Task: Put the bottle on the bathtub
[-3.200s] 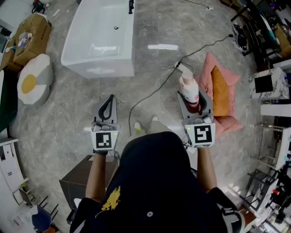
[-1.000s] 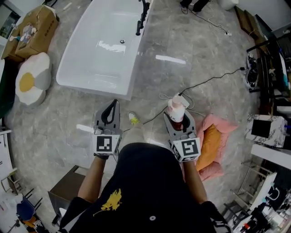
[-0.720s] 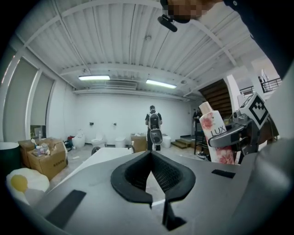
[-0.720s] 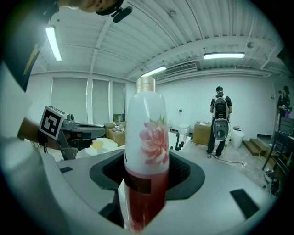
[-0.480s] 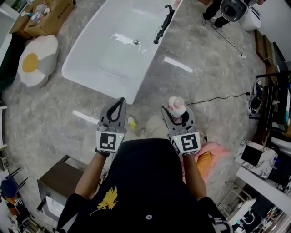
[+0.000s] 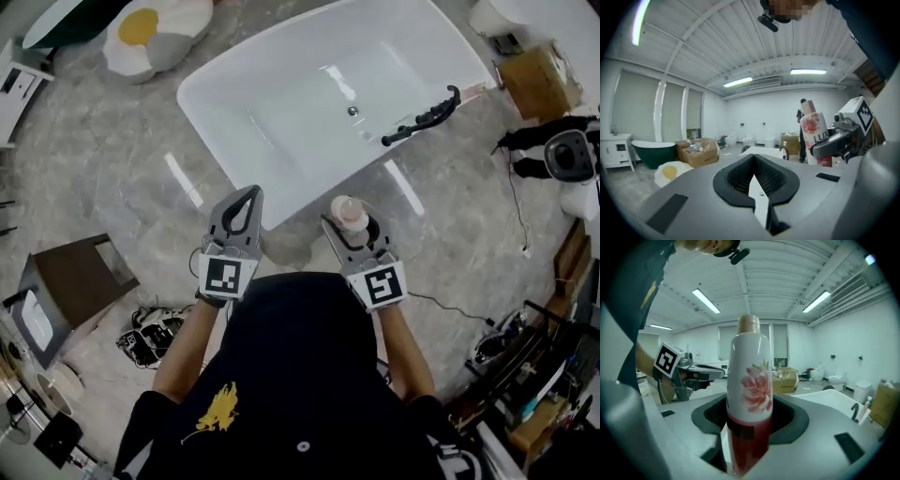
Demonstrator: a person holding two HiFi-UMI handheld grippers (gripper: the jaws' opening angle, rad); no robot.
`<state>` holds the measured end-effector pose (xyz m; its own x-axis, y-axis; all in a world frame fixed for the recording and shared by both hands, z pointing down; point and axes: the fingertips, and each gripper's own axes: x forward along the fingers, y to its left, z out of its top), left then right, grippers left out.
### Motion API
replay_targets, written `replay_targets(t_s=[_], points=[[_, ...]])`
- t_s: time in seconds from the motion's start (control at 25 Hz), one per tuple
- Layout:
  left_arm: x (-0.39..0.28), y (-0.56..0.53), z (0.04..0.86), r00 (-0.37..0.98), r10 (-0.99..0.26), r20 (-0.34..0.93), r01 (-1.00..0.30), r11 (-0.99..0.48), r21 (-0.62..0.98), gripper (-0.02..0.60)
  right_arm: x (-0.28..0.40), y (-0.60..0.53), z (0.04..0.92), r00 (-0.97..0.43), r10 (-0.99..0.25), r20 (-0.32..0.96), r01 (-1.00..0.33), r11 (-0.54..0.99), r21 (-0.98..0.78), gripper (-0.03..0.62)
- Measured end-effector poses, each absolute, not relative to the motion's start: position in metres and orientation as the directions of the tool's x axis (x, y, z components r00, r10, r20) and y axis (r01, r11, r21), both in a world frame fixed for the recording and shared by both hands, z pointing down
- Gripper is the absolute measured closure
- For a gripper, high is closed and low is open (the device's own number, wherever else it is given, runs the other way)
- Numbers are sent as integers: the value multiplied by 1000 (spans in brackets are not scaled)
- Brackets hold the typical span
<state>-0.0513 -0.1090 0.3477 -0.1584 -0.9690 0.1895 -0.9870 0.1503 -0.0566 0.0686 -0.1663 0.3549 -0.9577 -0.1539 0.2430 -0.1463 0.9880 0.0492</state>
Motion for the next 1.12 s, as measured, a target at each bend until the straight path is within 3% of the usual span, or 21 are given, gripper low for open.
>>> replay_targets(t_s=[0.28,0.6,0.84,1.12], points=[[-69,-135,376,-477,-847,235,-877,477,-62,565,43,-208,407,-885,322,337,363,929,68,368],[-73,-87,466,-632,-706,320,-759,647,-71,565,21,-167,492,-667,642,378,675,736,-58,368],[-83,-66,576,-627,-668,400,-768,615,-177,565,-10,-114,582,-543,769,337,796,599,-87,370],[-106,-49,670,-651,-653,387,-746,644,-168,565,-34,-57,689,-479,801,358,849,527,-42,370]])
